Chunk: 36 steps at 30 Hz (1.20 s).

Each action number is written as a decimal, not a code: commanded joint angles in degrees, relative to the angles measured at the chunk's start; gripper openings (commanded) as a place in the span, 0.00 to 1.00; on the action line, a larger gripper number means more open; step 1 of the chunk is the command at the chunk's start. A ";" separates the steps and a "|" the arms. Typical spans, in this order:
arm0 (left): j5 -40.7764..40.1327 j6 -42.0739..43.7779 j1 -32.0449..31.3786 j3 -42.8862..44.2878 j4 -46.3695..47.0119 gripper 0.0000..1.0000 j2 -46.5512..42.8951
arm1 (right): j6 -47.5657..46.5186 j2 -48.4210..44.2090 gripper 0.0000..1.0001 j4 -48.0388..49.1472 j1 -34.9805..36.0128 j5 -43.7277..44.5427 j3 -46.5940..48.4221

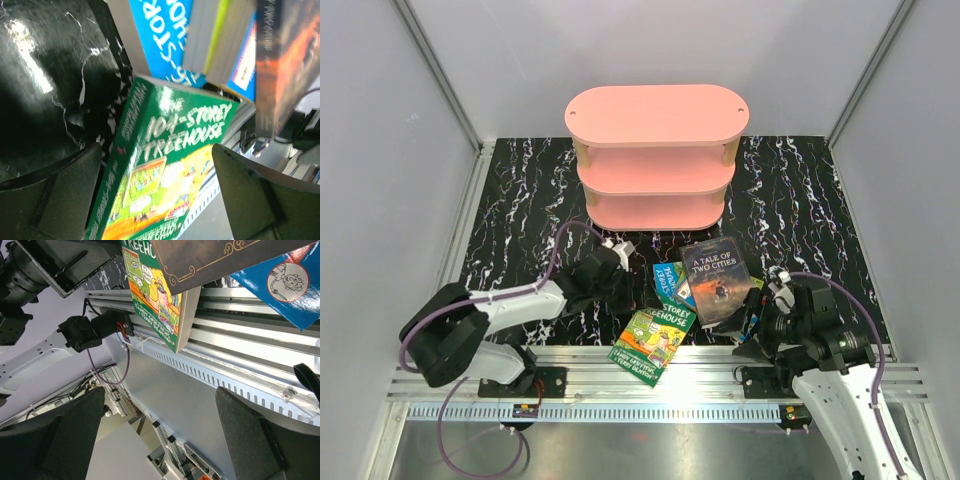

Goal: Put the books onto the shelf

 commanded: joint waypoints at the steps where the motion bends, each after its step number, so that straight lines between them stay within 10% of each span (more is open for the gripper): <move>1: -0.11 3.71 0.22 0.65 -5.26 0.97 -6.32 | 0.25 1.34 1.00 2.96 0.39 1.01 0.92; 8: 5.86 7.32 0.23 -2.87 -7.74 0.99 -8.36 | -2.69 18.55 1.00 10.31 3.89 9.04 7.78; 18: 3.67 13.38 0.31 -6.47 -5.63 0.99 -9.59 | 13.76 41.95 1.00 29.81 45.46 29.96 12.62; 36: 13.24 20.15 0.23 -1.64 5.71 0.94 3.59 | 29.93 20.45 1.00 22.91 47.06 34.44 -2.41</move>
